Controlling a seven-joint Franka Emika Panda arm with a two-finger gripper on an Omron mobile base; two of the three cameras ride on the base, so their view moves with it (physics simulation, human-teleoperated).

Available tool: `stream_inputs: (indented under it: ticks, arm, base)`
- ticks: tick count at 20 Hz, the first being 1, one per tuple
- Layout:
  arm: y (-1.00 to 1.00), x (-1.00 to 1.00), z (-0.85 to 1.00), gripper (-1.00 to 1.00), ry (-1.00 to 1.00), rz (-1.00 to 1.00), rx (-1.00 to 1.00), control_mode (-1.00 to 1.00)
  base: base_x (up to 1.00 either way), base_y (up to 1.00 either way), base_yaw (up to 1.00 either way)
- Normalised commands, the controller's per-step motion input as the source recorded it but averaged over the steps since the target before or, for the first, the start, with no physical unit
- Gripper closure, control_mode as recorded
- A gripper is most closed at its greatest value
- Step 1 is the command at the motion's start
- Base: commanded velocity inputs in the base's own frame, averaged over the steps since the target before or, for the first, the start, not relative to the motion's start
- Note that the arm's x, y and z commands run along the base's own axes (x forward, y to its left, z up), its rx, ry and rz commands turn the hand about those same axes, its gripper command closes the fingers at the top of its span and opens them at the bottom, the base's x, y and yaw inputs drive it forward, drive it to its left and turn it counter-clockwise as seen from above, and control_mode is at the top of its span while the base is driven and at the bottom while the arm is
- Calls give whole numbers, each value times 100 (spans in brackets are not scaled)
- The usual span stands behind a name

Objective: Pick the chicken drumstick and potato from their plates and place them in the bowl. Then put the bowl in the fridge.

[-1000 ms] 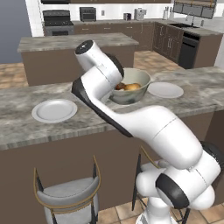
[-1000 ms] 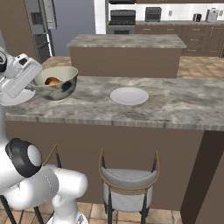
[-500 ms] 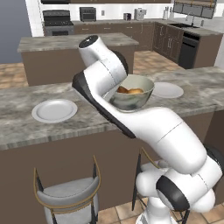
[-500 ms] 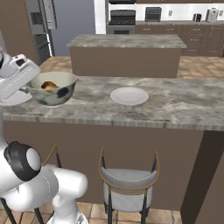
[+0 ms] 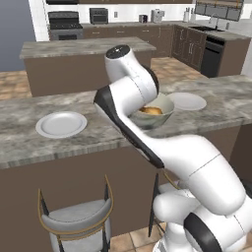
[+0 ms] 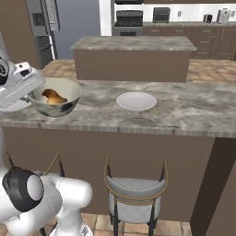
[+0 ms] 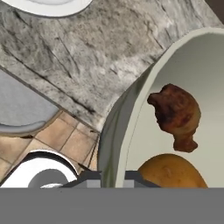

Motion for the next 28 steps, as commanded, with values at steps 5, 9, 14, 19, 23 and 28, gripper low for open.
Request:
stream_inputs:
  ticks: [5,9,14,19,23,28]
  arm:
    - [-25,-18,-1,100,0,39,10,-100]
    - [-11,-10,7,100,-13,46,-2,-100]
    - [-6,-21,0,100,-20,51,-11,-100]
    - [-9,-16,0,100,-15,43,-13,-100]
    - [-14,0,3,100,0,28,-14,-100]
    - [-17,-8,0,100,-2,24,-19,-100]
  base:
    - [0,0,0]
    - [0,0,0]
    - [0,0,0]
    - [0,0,0]
    - [0,0,0]
    - [0,0,0]
